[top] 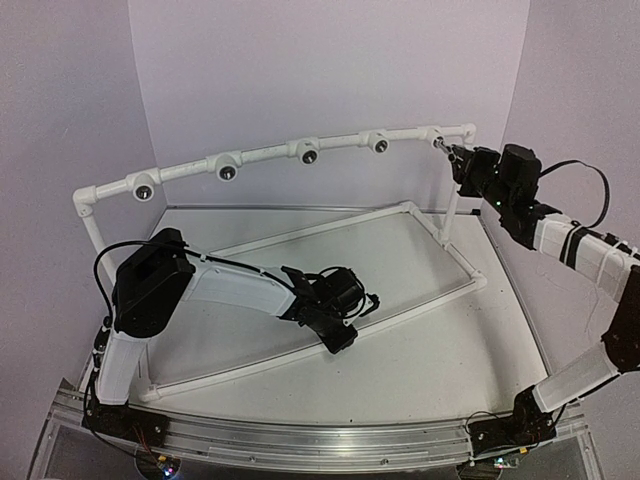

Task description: Install the water faucets

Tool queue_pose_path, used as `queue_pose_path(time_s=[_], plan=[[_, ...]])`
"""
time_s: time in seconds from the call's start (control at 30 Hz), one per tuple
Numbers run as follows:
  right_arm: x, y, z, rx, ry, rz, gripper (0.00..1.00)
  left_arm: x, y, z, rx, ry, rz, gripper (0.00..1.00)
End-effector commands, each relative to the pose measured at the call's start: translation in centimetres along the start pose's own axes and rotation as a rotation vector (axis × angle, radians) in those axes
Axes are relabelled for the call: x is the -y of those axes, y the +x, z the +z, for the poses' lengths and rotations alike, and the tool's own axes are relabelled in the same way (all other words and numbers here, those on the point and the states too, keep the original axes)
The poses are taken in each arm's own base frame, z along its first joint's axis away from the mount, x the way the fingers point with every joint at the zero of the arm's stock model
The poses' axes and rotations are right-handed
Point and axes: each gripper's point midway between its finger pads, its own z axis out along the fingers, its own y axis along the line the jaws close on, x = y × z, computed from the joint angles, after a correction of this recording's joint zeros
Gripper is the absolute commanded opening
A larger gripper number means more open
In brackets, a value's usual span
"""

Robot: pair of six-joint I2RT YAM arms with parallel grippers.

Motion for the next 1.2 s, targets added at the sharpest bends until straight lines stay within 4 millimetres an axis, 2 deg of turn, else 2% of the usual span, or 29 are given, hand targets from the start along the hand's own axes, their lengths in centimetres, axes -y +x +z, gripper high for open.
queue_pose_path(time_s=[0.0,0.07,0.17,0.27,0.33,0.43,0.5,0.63,0.7,0.8,0.97,1.03,1.17], plan=[[0.5,0.6,-1.0,-0.042,0.01,-0.066,0.3,0.7,10.1,1.8,-0.333,0.006,-0.074,0.0],[0.3,0.2,-1.7,-0.029,0.002,-0.098,0.4,0.6,10.0,1.8,-0.33,0.006,-0.074,0.0],[-0.2,-0.1,-2.9,-0.017,-0.014,-0.15,0.62,0.5,9.9,1.8,-0.327,0.005,-0.077,0.0],[-0.6,-0.2,-4.6,-0.012,-0.023,-0.252,0.79,0.4,9.9,1.7,-0.327,0.005,-0.077,0.0],[-1.3,-0.3,-5.8,-0.002,-0.022,-0.413,0.86,0.4,10.0,1.7,-0.33,0.004,-0.076,0.0],[-2.2,-0.8,-7.5,0.022,0.035,-0.772,0.93,0.4,10.0,1.6,-0.328,0.004,-0.075,0.0],[-2.8,-0.3,-8.1,-0.01,0.04,-1.062,0.94,0.4,10.0,1.6,-0.328,0.003,-0.075,0.0],[-1.9,1.9,-8.2,-0.198,0.012,-1.658,0.91,0.5,9.9,1.6,-0.326,0.011,-0.075,0.0],[-1.3,2.5,-7.9,-0.275,-0.005,-1.864,0.91,0.6,9.9,1.7,-0.328,0.014,-0.075,0.0],[-1.1,2.4,-7.4,-0.298,-0.025,-2.129,0.93,0.5,10.0,1.8,-0.331,0.013,-0.076,0.0],[-3.2,1.5,-5.8,-0.211,-0.012,-2.321,0.93,0.6,10.2,2.0,-0.338,0.014,-0.077,0.0],[-4.2,1.4,-5.3,-0.169,-0.012,-2.359,0.9,0.6,10.3,2.1,-0.34,0.017,-0.077,0.0],[-5.0,1.0,-4.4,-0.132,0.002,-2.39,0.83,0.7,10.4,2.1,-0.342,0.022,-0.076,0.0]])
